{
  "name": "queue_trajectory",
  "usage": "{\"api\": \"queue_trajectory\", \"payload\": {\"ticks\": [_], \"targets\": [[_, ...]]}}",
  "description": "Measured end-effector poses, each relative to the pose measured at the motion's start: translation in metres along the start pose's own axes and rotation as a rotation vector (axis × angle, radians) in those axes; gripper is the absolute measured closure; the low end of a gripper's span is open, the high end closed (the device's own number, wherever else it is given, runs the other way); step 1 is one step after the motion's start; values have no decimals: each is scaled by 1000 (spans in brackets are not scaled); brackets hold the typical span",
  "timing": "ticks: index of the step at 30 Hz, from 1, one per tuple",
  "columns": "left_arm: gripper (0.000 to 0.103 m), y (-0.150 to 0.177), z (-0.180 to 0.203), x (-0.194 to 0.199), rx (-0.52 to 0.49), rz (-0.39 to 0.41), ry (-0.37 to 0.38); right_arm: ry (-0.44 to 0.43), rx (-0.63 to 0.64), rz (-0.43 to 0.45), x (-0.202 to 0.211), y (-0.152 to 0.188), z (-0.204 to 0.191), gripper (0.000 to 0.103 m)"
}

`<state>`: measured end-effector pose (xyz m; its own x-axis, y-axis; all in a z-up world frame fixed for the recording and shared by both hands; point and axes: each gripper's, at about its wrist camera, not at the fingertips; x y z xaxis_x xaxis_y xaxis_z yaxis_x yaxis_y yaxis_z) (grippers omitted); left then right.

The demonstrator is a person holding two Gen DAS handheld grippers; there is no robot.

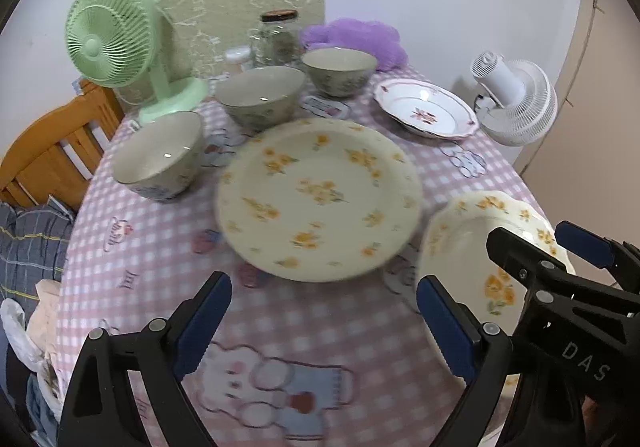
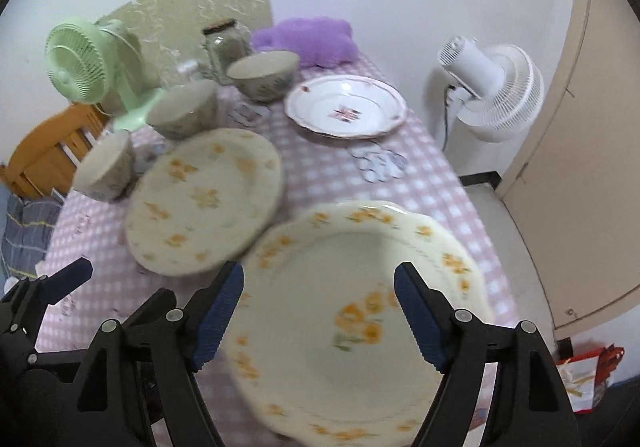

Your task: Organize plates and bowls

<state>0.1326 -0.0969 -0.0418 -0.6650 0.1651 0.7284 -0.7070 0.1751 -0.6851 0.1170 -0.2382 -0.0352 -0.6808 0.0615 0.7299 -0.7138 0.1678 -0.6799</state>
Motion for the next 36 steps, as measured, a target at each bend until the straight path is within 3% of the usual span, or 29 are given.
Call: {"api": "queue_trajectory", "payload": {"ticks": [12, 17, 23, 33, 36], "targets": [[9, -38, -53, -32, 109, 62, -68, -50, 36, 54, -43, -49, -58, 23], [10, -49, -60, -65, 178, 34, -100, -70, 42, 28, -83, -69, -58, 23], [11, -55, -55, -106, 166, -6, -145, -74, 102, -14, -131, -79, -55, 23], [11, -43, -66, -149, 213, -101, -181, -106, 138, -110, -189, -75, -52, 23], [18, -41, -65, -154, 212, -112, -167, -125, 146, -130, -196, -72, -54, 23]]}}
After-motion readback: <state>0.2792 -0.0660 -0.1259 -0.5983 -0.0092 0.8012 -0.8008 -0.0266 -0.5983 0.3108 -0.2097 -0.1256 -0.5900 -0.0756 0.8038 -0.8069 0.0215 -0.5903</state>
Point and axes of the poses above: each gripper's, at about its wrist camera, not at the fingertips, and x roughly against the way its jaws point, z to its right, y to its underside, and after that the axes turned 8 degrees about z, right-handed
